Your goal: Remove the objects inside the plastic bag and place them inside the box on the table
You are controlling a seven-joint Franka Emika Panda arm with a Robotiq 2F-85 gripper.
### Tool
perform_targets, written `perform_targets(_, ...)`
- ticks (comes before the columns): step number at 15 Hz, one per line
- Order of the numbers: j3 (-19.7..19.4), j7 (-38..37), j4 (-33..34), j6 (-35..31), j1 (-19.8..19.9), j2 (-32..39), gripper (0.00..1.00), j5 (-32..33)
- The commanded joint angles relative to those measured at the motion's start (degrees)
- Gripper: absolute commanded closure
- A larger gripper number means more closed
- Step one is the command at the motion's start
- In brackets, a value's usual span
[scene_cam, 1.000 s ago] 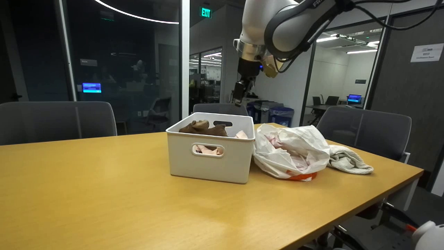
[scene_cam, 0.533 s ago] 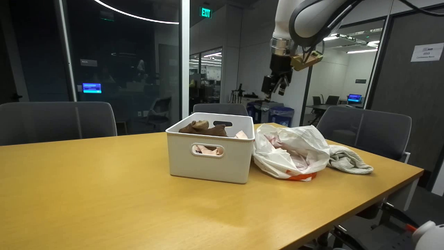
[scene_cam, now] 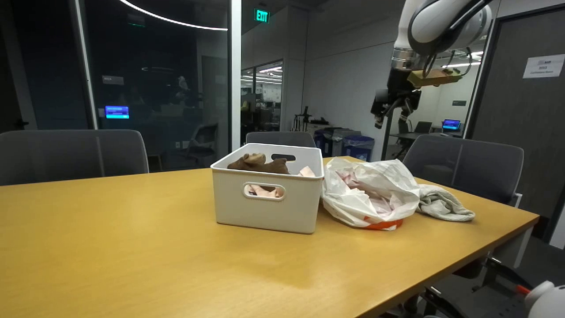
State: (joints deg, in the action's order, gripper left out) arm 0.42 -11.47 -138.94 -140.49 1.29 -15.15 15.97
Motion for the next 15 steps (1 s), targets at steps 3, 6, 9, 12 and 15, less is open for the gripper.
perform_targets(3, -1.3, -0.9, -5.5, 1.5, 2.7, -5.5, 0.0, -6.1)
perform_targets(6, -0.3, -1.1, -6.4, 6.1, 2.5, -7.1, 0.0, -6.5)
perform_targets(9, 0.5, 0.2, -6.7, 11.1, 0.8, -9.4, 0.0, -9.2)
perform_targets(12, 1.6, 0.3, -6.2, 13.9, -0.2, -11.2, 0.0, -10.2)
perform_targets(15, 2.4, -0.1, -6.1, 14.9, -0.7, -12.6, 0.0, -10.6)
